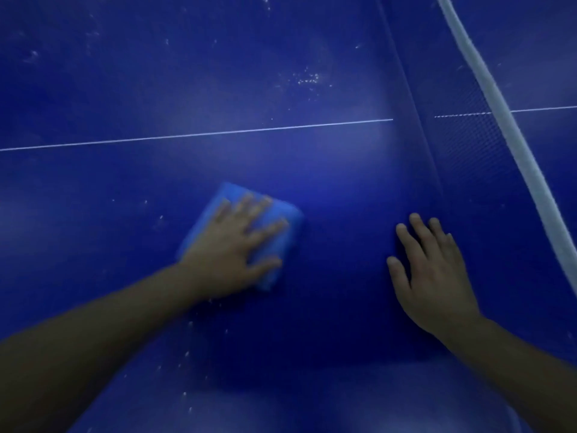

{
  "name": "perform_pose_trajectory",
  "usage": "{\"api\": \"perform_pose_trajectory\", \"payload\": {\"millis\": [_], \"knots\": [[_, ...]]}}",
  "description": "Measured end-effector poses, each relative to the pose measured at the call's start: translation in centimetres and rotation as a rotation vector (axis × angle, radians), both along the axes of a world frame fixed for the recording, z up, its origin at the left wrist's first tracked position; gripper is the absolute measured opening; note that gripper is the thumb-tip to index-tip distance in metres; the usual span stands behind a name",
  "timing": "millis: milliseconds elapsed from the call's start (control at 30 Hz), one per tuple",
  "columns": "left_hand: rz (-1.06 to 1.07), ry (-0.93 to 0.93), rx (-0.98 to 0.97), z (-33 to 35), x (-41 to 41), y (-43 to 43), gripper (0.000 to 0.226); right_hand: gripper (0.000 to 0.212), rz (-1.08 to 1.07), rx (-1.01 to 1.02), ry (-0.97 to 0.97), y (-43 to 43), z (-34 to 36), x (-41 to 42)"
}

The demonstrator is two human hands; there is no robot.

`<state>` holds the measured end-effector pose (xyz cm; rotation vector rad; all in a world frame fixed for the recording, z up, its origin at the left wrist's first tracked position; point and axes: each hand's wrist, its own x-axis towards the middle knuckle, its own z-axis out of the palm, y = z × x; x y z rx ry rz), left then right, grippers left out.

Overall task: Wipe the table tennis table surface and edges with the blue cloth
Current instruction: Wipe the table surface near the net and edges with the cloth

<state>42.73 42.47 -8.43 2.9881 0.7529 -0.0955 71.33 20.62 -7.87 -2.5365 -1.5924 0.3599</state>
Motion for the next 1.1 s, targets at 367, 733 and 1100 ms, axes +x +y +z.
{"api": "perform_pose_trajectory", "payload": {"millis": [367,733,1100], "knots": [[-0.137,-0.04,-0.016,-0.7,-0.3,-2.3,0.069,0.064,0.017,0.013,-0.014,10.5,-0.5,-0.8],[0.169,-0.067,-0.046,-0.2,5.2,2.5,0.071,0.064,0.004,0.013,-0.05,10.5,-0.7,-0.8],[0.943,-0.003,-0.016,0.5,-1.8,9.7,0.07,0.068,0.008,0.035,-0.059,10.3,-0.6,-0.9]]}}
